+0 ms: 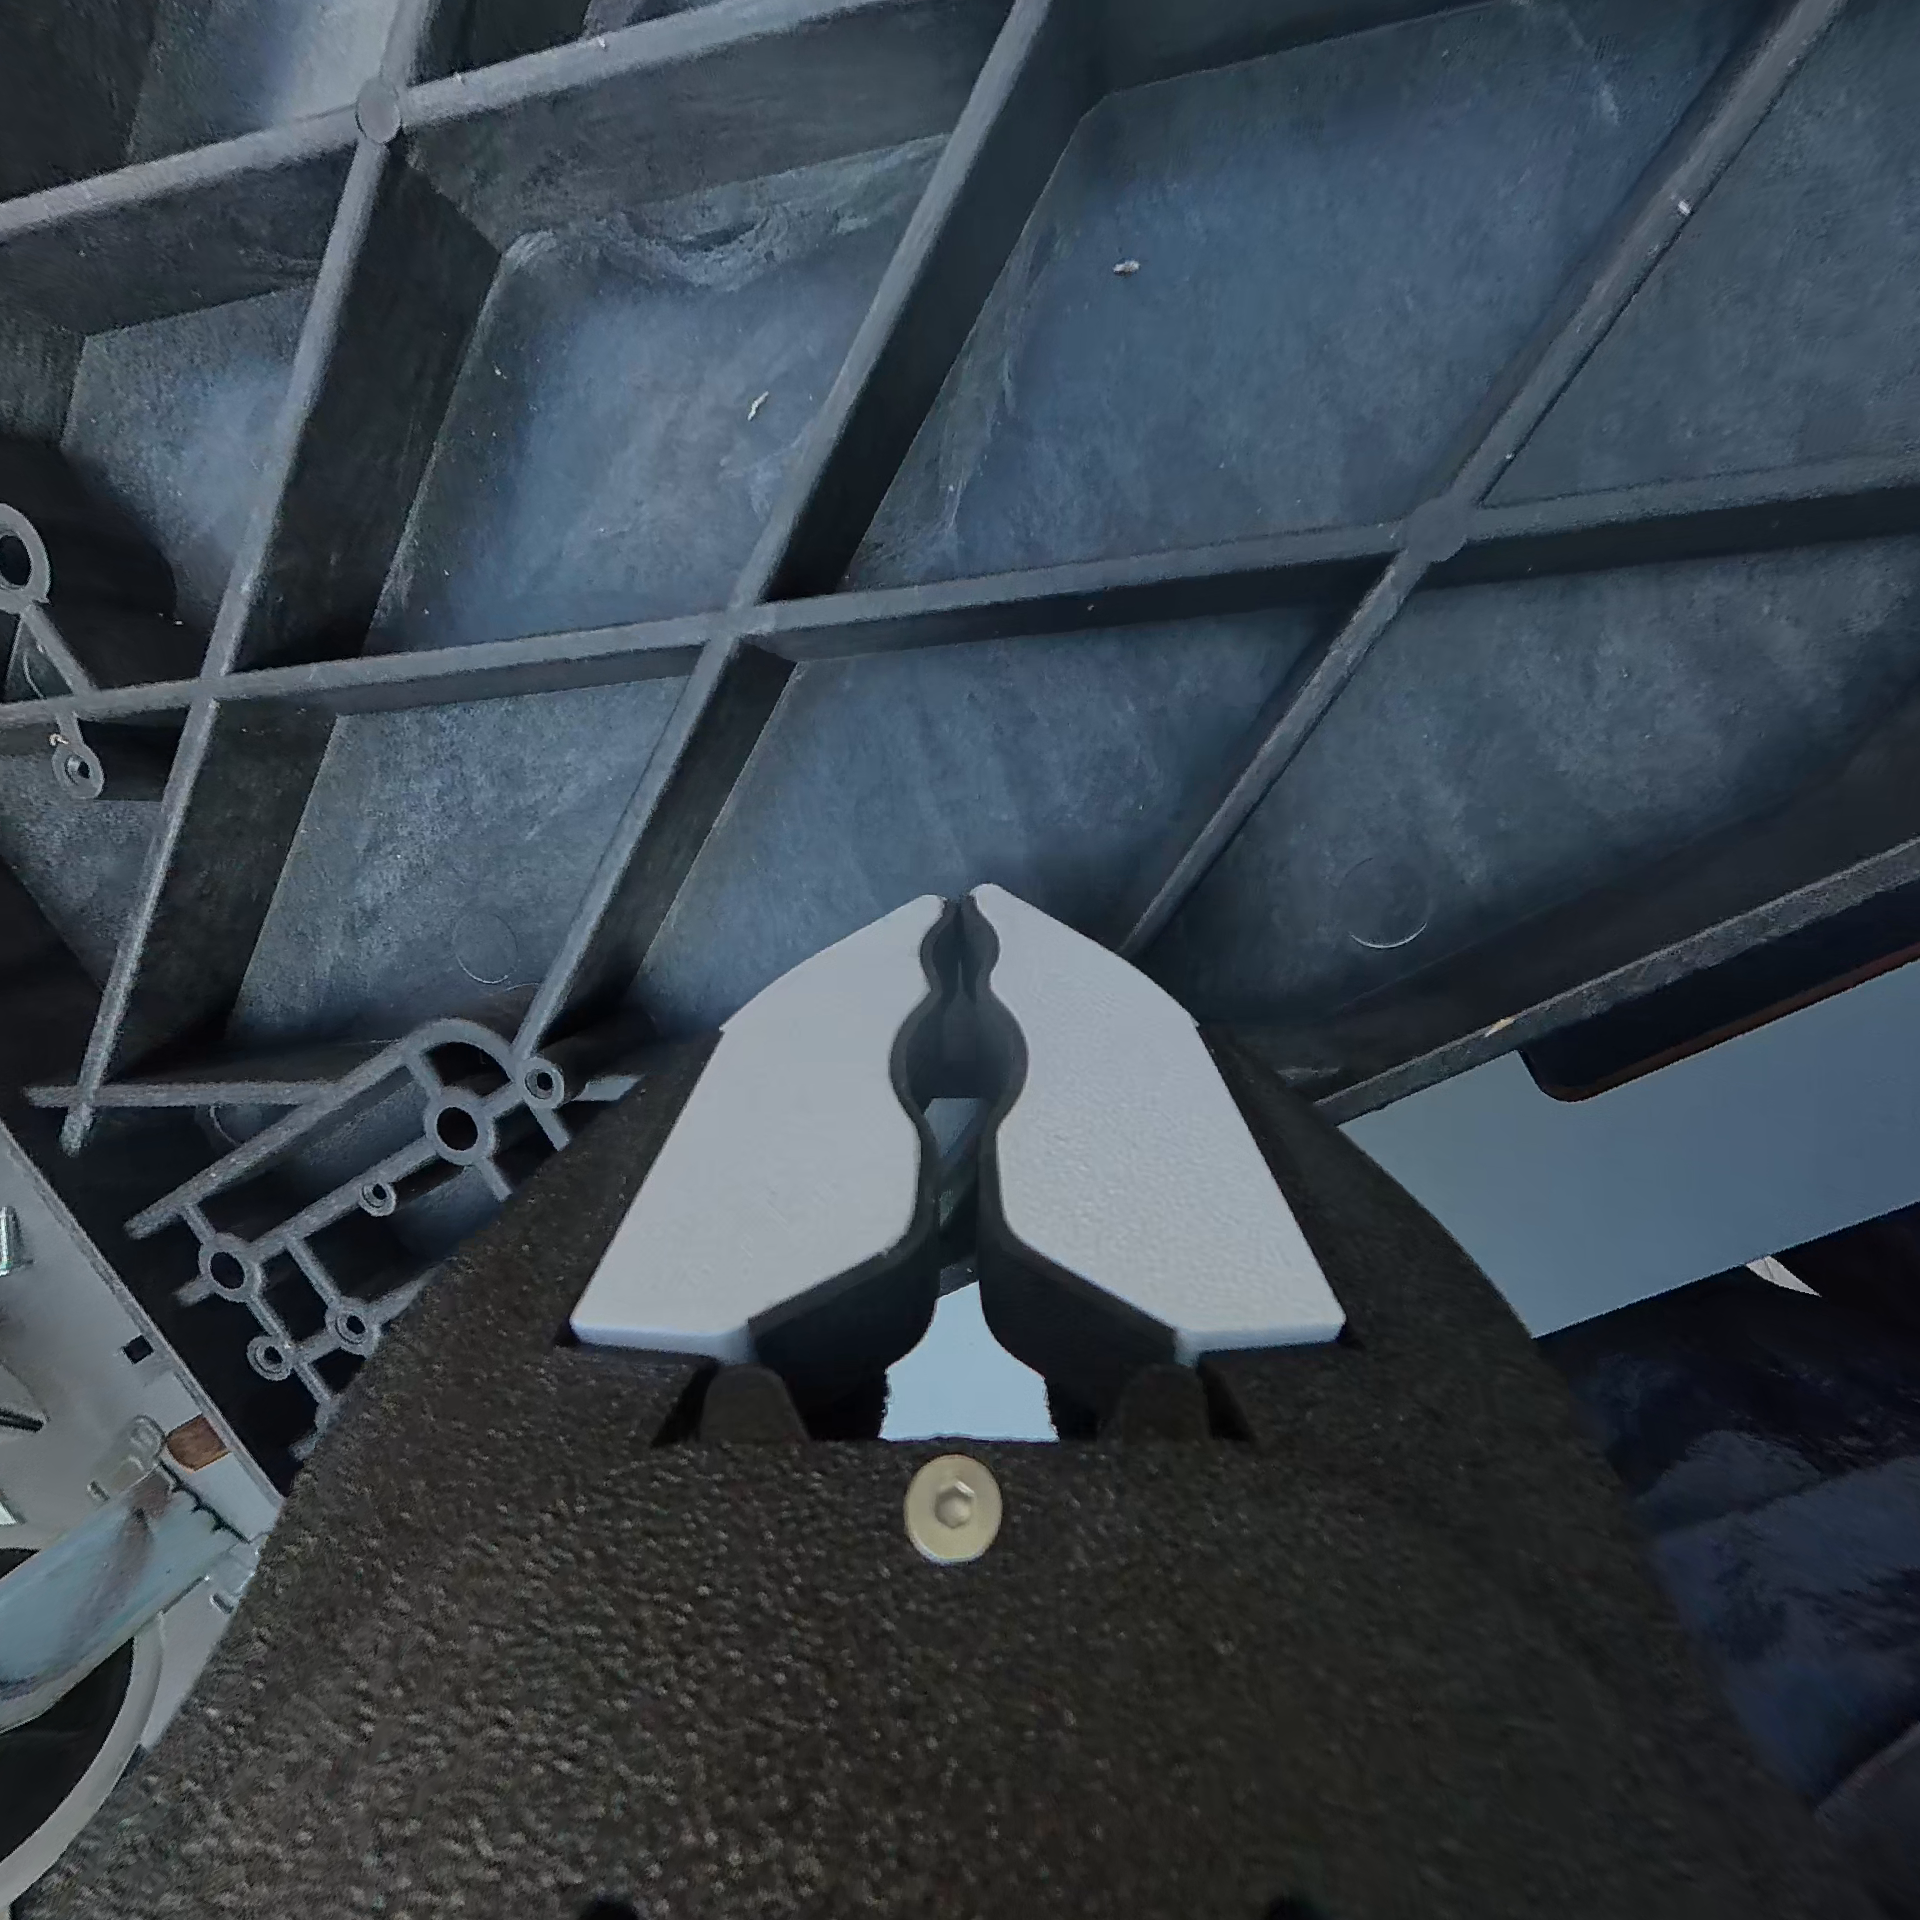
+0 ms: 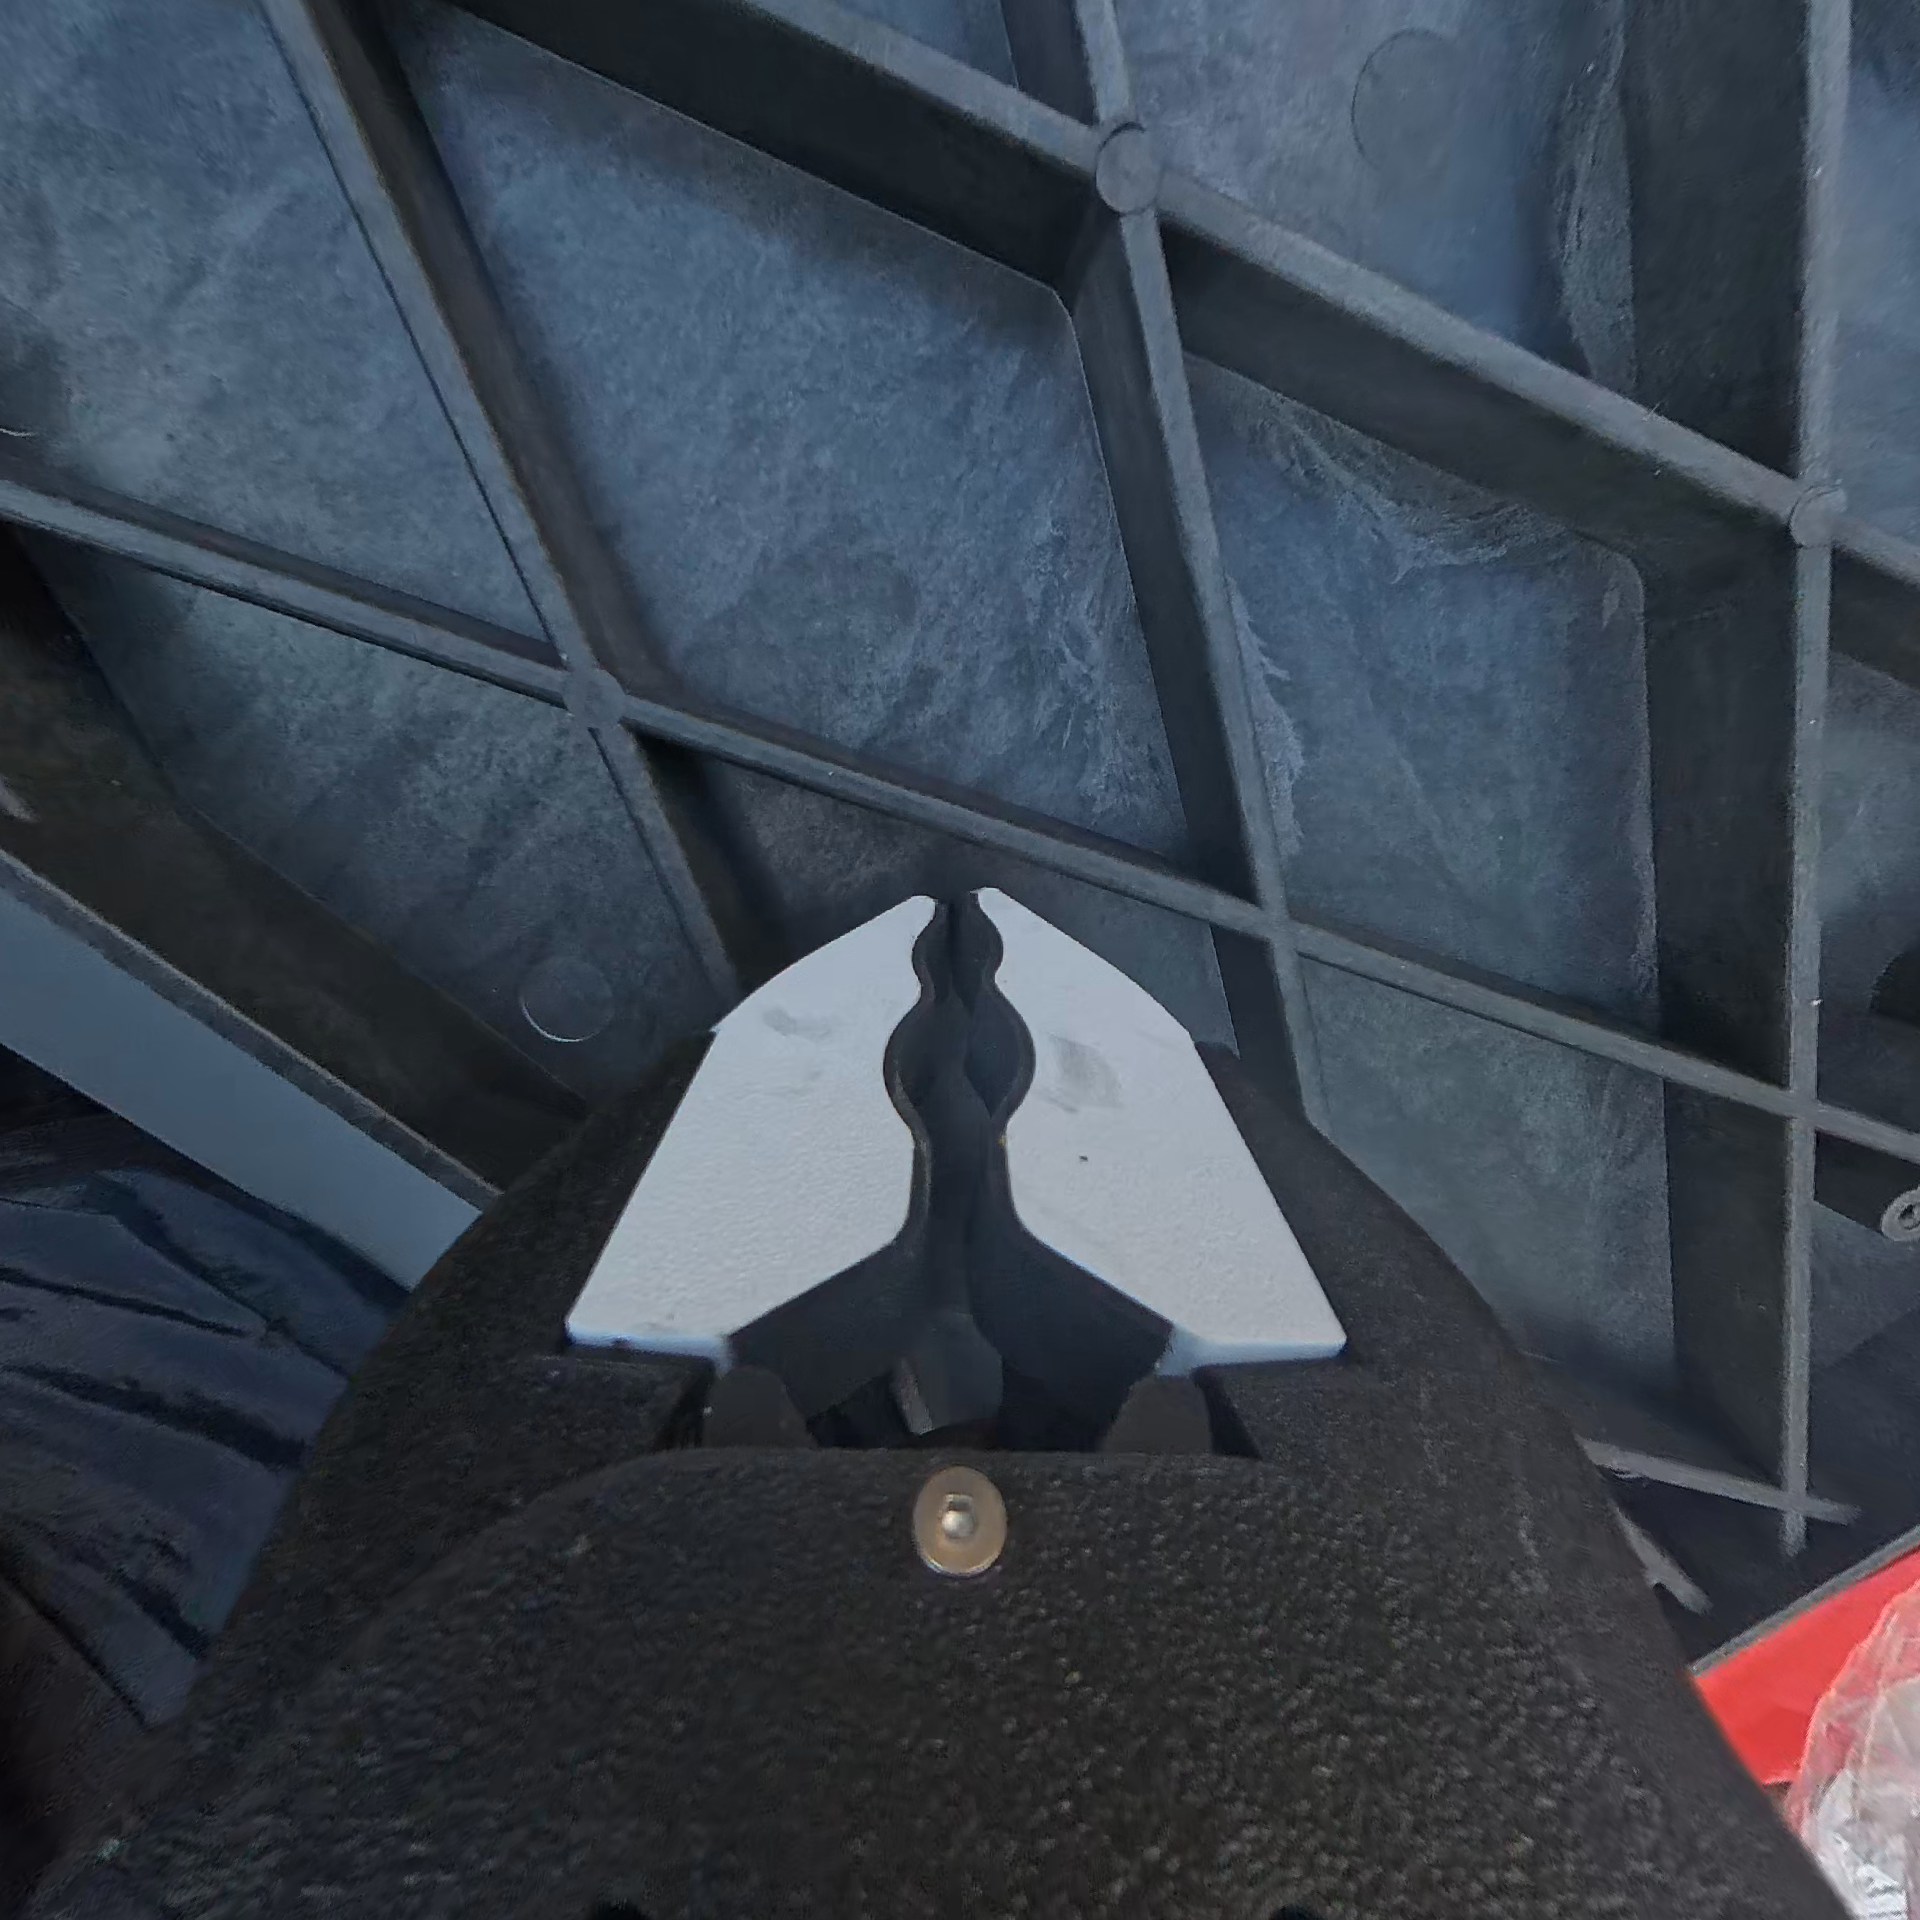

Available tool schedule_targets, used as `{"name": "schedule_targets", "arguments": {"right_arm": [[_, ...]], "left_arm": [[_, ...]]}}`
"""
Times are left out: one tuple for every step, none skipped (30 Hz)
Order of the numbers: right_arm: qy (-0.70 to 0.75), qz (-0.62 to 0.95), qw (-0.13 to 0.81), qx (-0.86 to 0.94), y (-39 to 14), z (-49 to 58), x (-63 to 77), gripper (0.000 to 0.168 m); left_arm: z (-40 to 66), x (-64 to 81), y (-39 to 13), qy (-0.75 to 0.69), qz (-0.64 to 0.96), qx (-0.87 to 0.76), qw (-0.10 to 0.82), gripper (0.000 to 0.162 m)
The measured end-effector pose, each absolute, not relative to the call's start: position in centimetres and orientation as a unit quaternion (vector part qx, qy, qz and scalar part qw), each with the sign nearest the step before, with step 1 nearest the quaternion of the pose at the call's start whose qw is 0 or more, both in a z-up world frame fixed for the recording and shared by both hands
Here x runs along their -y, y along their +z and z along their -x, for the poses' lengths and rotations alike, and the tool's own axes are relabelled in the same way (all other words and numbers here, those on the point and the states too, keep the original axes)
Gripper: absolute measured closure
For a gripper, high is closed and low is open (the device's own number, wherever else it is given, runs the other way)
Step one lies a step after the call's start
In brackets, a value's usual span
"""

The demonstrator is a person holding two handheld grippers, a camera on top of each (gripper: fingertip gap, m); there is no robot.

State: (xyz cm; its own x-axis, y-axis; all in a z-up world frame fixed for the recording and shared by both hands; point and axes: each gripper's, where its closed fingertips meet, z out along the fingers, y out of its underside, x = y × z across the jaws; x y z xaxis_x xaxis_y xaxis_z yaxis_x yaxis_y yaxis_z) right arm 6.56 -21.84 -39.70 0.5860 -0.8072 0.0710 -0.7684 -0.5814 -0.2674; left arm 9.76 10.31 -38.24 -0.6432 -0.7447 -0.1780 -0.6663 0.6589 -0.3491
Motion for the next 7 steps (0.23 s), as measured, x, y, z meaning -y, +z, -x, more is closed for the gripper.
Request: {"name": "schedule_targets", "arguments": {"right_arm": [[-0.090,0.884,0.105,-0.446,-39.71,-6.56,21.83,0.168],[-0.087,0.885,0.105,-0.446,-39.71,-6.56,21.82,0.168],[-0.083,0.885,0.105,-0.446,-39.72,-6.55,21.83,0.168],[-0.079,0.885,0.105,-0.447,-39.72,-6.54,21.83,0.168],[-0.074,0.884,0.106,-0.449,-39.73,-6.54,21.81,0.168],[-0.068,0.884,0.105,-0.450,-39.74,-6.53,21.82,0.168],[-0.063,0.885,0.104,-0.450,-39.75,-6.53,21.81,0.168]], "left_arm": [[-9.81,-10.26,-38.29,-0.124,0.391,-0.899,0.153,0.162],[-9.82,-10.20,-38.37,-0.122,0.390,-0.900,0.150,0.162],[-9.82,-10.14,-38.45,-0.118,0.389,-0.902,0.145,0.162],[-9.79,-10.09,-38.56,-0.114,0.388,-0.904,0.137,0.162],[-9.78,-10.06,-38.66,-0.109,0.387,-0.906,0.130,0.162],[-9.83,-10.04,-38.76,-0.105,0.386,-0.908,0.126,0.162],[-9.93,-10.04,-38.84,-0.103,0.385,-0.908,0.125,0.162]]}}
